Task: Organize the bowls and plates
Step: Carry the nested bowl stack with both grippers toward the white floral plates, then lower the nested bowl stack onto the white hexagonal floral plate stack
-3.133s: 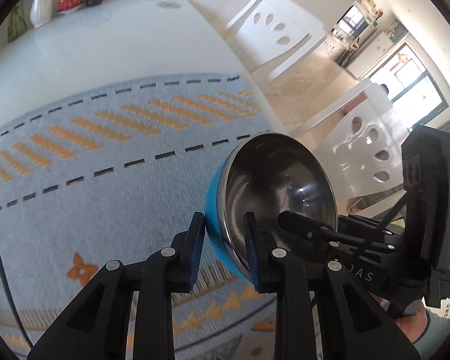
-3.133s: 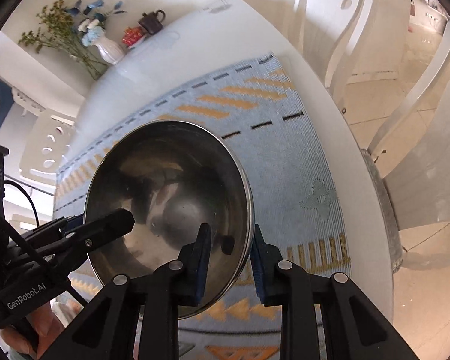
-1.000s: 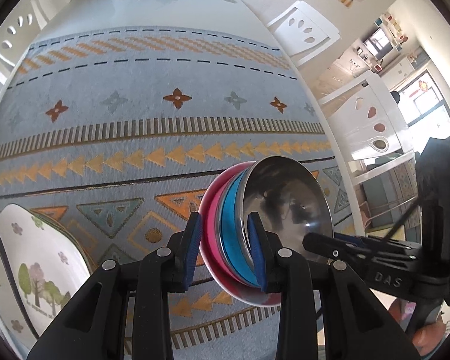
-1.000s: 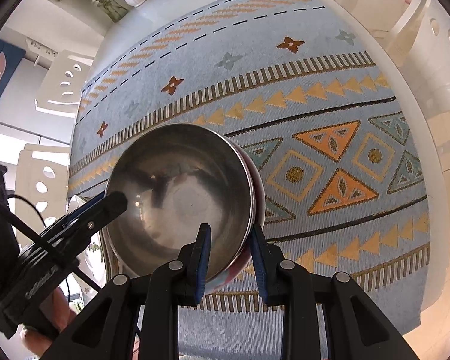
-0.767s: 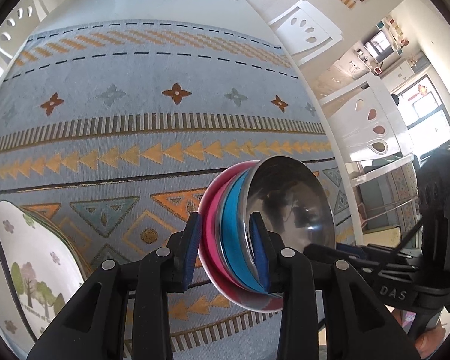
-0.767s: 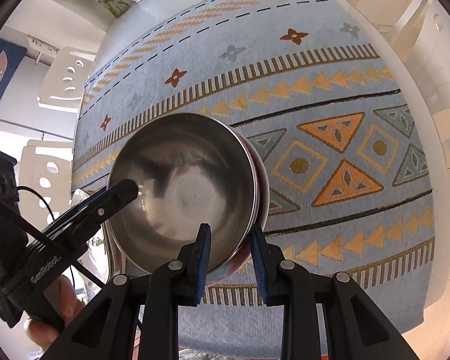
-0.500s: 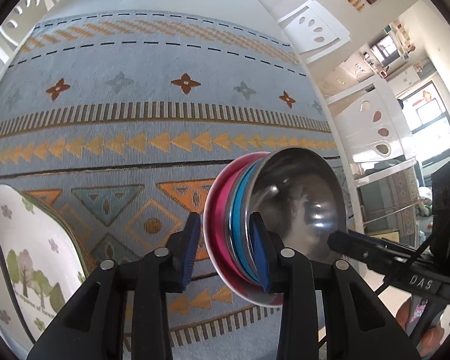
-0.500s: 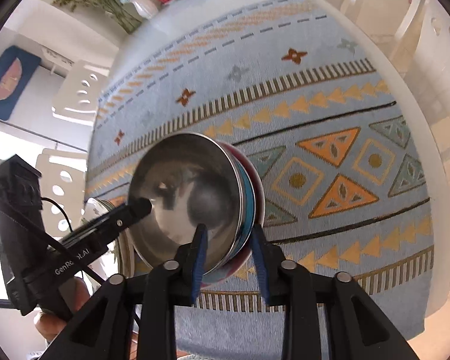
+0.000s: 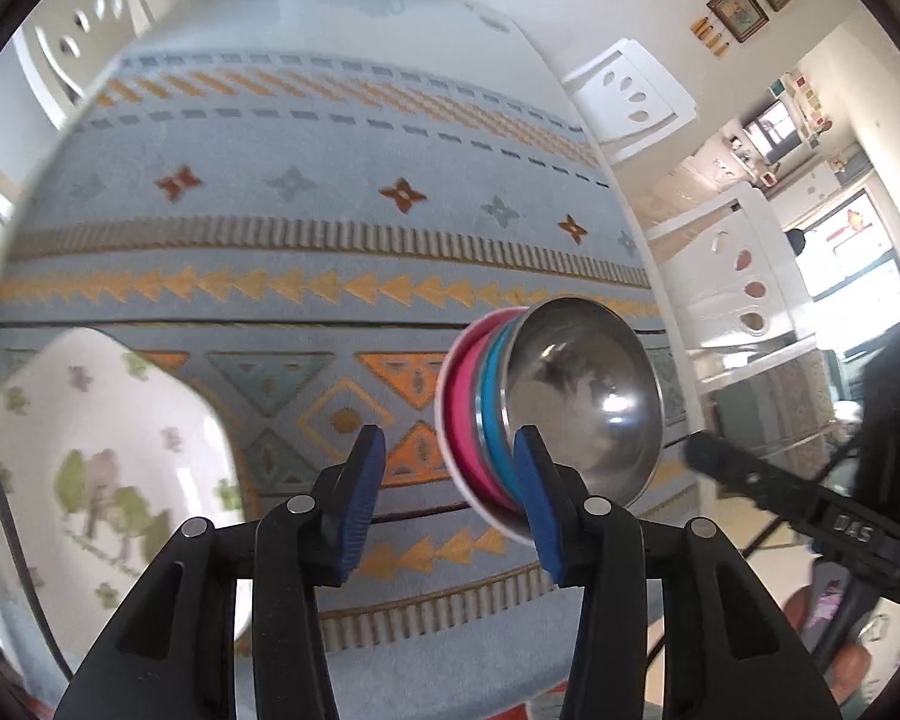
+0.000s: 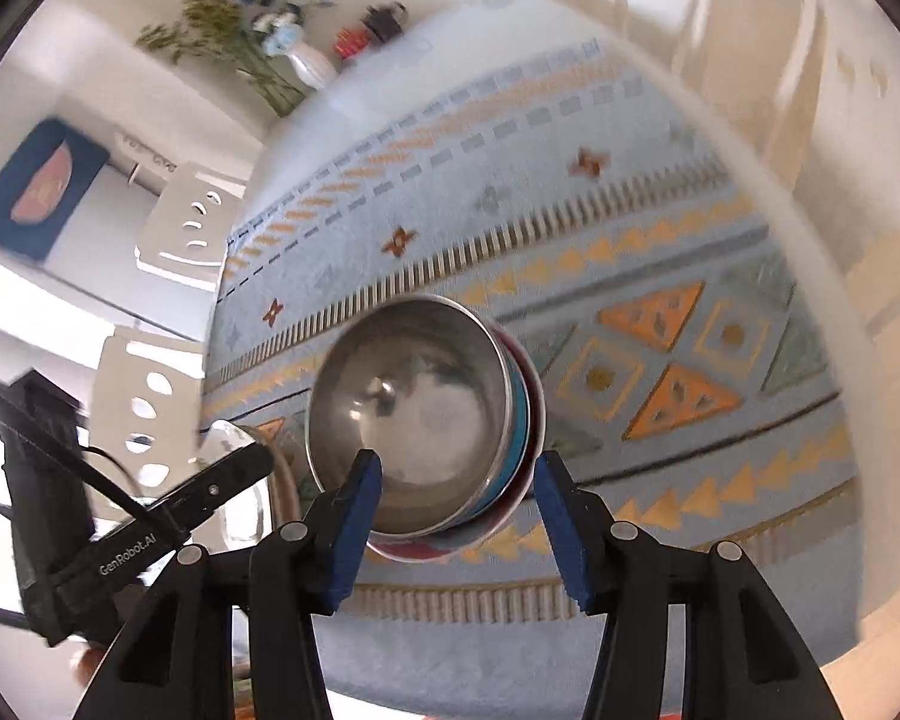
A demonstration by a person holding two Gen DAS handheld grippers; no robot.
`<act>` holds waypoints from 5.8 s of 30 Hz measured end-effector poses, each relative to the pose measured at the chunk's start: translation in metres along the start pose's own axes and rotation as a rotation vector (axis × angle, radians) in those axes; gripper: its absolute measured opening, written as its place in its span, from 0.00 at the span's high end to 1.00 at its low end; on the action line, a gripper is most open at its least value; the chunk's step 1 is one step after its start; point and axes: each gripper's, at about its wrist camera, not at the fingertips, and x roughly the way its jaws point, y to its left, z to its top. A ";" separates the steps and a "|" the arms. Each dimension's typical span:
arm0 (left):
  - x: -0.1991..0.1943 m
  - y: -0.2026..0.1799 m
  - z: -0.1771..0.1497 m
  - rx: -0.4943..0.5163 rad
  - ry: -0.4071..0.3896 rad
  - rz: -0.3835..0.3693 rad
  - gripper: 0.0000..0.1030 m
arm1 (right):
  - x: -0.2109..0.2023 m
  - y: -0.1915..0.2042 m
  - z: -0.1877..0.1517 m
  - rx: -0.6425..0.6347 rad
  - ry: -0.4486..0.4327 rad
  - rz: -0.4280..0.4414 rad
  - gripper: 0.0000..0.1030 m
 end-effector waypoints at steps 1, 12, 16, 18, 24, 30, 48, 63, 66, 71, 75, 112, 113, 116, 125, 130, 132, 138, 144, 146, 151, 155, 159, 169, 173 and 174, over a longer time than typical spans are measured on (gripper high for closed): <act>-0.005 -0.001 -0.001 0.012 -0.015 0.016 0.59 | -0.010 0.011 -0.003 -0.051 -0.051 -0.030 0.50; -0.055 -0.008 -0.028 0.132 -0.151 0.093 0.36 | -0.039 0.066 -0.043 -0.221 -0.223 -0.258 0.48; -0.057 -0.005 -0.028 0.121 -0.145 0.066 0.36 | -0.063 0.075 -0.048 -0.281 -0.352 -0.347 0.45; -0.055 -0.004 -0.024 0.101 -0.138 0.035 0.36 | -0.067 0.071 -0.043 -0.264 -0.338 -0.309 0.21; -0.028 -0.007 -0.014 0.053 -0.066 -0.045 0.36 | -0.051 0.033 -0.023 -0.075 -0.224 -0.156 0.14; 0.013 -0.007 -0.005 -0.048 0.015 -0.110 0.36 | -0.018 -0.006 -0.009 0.055 -0.096 -0.065 0.14; 0.080 0.007 -0.006 -0.193 0.103 -0.110 0.38 | 0.082 -0.062 -0.006 0.213 0.163 0.223 0.14; 0.093 0.011 -0.004 -0.225 0.101 -0.116 0.40 | 0.105 -0.060 0.000 0.158 0.194 0.194 0.27; 0.096 0.011 -0.004 -0.224 0.107 -0.119 0.43 | 0.109 -0.059 0.001 0.149 0.200 0.201 0.34; 0.100 0.009 -0.005 -0.229 0.104 -0.128 0.55 | 0.115 -0.060 0.001 0.157 0.201 0.217 0.36; 0.099 0.007 -0.007 -0.208 0.086 -0.125 0.63 | 0.118 -0.059 0.000 0.153 0.201 0.224 0.40; 0.063 -0.001 0.002 -0.205 -0.022 -0.102 0.65 | 0.092 -0.015 0.018 -0.021 0.101 0.207 0.45; 0.058 -0.001 0.004 -0.207 -0.033 -0.099 0.65 | 0.090 -0.013 0.020 -0.020 0.101 0.214 0.45; 0.045 -0.003 0.008 -0.205 -0.064 -0.084 0.65 | 0.086 -0.005 0.026 -0.023 0.104 0.233 0.45; 0.005 0.012 0.010 -0.245 -0.139 -0.052 0.65 | 0.073 0.039 0.035 -0.103 0.102 0.251 0.45; -0.015 0.030 0.002 -0.270 -0.163 -0.018 0.65 | 0.072 0.071 0.027 -0.144 0.112 0.257 0.45; -0.026 0.041 -0.004 -0.284 -0.169 -0.003 0.65 | 0.073 0.087 0.021 -0.154 0.124 0.264 0.45; -0.057 0.087 -0.021 -0.330 -0.177 0.030 0.66 | 0.087 0.140 -0.005 -0.204 0.155 0.271 0.45; -0.078 0.133 -0.039 -0.324 -0.151 0.054 0.66 | 0.109 0.177 -0.040 -0.190 0.187 0.277 0.45; -0.081 0.149 -0.046 -0.328 -0.137 0.057 0.66 | 0.119 0.188 -0.051 -0.178 0.207 0.273 0.45; -0.077 0.179 -0.059 -0.347 -0.109 0.048 0.66 | 0.140 0.201 -0.067 -0.163 0.250 0.244 0.45; -0.066 0.199 -0.068 -0.371 -0.082 0.015 0.66 | 0.153 0.208 -0.075 -0.158 0.268 0.201 0.45; -0.060 0.207 -0.070 -0.369 -0.067 0.004 0.66 | 0.163 0.211 -0.078 -0.146 0.286 0.178 0.45; -0.055 0.213 -0.065 -0.320 -0.049 0.000 0.66 | 0.166 0.213 -0.076 -0.102 0.300 0.160 0.45; -0.055 0.215 -0.065 -0.316 -0.038 -0.011 0.66 | 0.160 0.209 -0.078 -0.091 0.296 0.159 0.45; -0.055 0.214 -0.065 -0.311 -0.037 -0.008 0.66 | 0.160 0.209 -0.078 -0.091 0.295 0.156 0.45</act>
